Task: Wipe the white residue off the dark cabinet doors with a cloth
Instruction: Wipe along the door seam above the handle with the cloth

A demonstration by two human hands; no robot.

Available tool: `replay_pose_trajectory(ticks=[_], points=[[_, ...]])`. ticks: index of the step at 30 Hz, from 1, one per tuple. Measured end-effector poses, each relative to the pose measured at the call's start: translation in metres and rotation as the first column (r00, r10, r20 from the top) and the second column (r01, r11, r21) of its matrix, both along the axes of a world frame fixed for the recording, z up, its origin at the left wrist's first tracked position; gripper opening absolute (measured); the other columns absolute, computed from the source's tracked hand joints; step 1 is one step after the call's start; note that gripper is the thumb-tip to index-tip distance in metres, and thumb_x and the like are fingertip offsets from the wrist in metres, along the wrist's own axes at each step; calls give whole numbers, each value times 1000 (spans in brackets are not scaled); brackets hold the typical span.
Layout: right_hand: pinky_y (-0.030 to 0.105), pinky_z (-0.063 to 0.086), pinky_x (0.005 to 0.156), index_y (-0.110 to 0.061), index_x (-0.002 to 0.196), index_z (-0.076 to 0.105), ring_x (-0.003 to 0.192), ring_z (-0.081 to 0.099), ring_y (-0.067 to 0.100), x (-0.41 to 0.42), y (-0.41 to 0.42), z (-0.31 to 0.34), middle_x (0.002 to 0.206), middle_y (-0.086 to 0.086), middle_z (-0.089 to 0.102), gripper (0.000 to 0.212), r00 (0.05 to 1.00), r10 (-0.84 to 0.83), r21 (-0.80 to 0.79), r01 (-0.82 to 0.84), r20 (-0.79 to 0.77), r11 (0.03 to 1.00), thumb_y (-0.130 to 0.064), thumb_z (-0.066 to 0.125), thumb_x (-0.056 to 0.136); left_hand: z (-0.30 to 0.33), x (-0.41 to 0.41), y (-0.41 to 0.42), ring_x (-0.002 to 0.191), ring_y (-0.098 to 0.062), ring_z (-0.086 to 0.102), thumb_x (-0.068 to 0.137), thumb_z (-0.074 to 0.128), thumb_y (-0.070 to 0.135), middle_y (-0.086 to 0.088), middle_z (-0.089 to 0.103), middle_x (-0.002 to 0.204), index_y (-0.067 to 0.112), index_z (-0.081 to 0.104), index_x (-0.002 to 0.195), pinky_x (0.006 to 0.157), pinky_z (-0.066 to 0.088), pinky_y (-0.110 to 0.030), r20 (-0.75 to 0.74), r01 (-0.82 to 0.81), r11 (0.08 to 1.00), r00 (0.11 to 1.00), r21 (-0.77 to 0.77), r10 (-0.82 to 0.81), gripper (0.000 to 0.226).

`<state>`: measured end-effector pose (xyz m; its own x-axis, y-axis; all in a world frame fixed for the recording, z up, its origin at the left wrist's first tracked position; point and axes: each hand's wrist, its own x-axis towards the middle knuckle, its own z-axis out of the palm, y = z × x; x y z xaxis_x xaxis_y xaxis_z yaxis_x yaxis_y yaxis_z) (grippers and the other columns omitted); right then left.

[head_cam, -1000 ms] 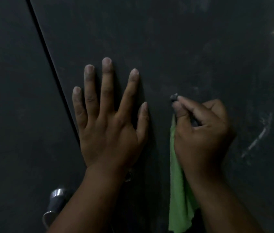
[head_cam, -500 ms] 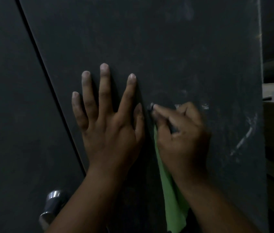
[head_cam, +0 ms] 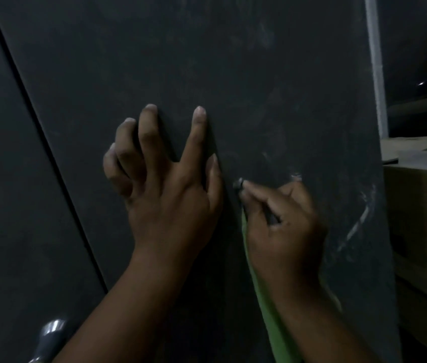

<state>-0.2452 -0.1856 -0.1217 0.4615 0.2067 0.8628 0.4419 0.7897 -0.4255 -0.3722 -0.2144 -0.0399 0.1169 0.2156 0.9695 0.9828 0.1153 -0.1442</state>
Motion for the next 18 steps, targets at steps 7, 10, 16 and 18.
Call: replay_pose_trajectory(ticks=[7, 10, 16, 18], points=[[15, 45, 59, -22, 106, 80, 68, 53, 4, 36, 22, 20, 83, -6, 57, 16, 990, -47, -97, 35, -129, 995, -25, 78, 91, -1, -2, 12, 161, -35, 4, 107, 30, 58, -9, 8, 175, 37, 18, 165, 126, 6, -62, -165, -17, 999, 986, 34, 22, 63], [13, 47, 63, -20, 105, 80, 71, 59, 4, 33, 24, 38, 86, -6, 59, 14, 987, -15, -56, 6, -161, 998, -25, 78, 92, -1, -1, 14, 161, -35, 2, 106, 27, 64, -9, 4, 175, 37, 13, 166, 126, 5, -64, -162, -30, 999, 986, 26, 34, 68], [38, 45, 50, -20, 100, 82, 62, 54, 14, 17, 7, -22, 77, -4, 54, 9, 1000, -15, -39, 15, 5, 999, -19, 81, 90, -3, 0, 14, 161, -36, 2, 107, 25, 63, -9, 3, 175, 36, 11, 166, 125, 4, -65, -159, -11, 1000, 987, 25, 15, 67], [39, 47, 51, -19, 100, 81, 63, 56, 15, 26, 13, -20, 77, -2, 56, 10, 999, -29, -55, 27, -41, 998, -18, 81, 90, -4, 0, 15, 161, -36, 2, 107, 26, 62, -10, 4, 175, 36, 12, 166, 125, 4, -65, -163, -11, 999, 986, 33, 17, 66]])
